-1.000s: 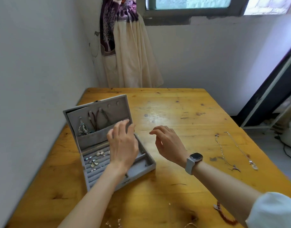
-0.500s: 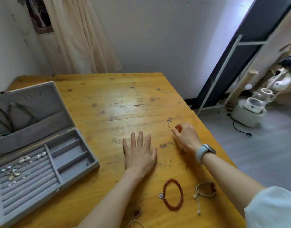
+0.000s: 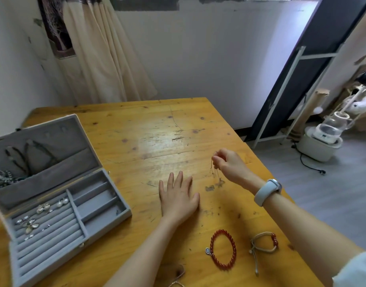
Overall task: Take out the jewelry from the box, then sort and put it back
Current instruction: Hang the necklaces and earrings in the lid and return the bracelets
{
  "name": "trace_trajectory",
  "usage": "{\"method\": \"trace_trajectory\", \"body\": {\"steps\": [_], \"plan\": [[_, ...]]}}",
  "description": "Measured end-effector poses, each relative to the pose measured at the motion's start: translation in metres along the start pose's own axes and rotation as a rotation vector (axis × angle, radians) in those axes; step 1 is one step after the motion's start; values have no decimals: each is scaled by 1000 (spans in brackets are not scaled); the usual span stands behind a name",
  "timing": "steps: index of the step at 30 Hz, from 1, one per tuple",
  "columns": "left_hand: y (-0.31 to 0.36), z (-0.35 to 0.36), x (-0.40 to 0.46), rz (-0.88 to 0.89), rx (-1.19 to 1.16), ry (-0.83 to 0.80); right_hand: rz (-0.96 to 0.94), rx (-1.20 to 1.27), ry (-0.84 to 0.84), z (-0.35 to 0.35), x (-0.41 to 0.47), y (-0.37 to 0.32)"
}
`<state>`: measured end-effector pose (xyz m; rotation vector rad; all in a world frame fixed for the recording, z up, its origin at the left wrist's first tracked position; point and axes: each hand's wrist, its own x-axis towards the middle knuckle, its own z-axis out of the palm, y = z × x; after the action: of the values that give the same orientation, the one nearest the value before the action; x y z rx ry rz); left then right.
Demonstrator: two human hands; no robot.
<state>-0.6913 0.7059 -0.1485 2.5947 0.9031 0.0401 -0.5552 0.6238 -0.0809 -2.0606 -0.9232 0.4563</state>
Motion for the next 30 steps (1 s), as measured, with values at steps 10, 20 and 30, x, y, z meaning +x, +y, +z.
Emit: {"method": "trace_trajectory", "body": {"steps": [10,20,30], "plan": [[-24,-108,-58,131,-1037,157,-305,182,-138,0,-52,-112],[-67,-143,-138,124,-1093,279,-483,35,-251,56,-89,-177],[-116,-169,-168,43,-1064,453,-533,198,-328,101,-99,-206]]}}
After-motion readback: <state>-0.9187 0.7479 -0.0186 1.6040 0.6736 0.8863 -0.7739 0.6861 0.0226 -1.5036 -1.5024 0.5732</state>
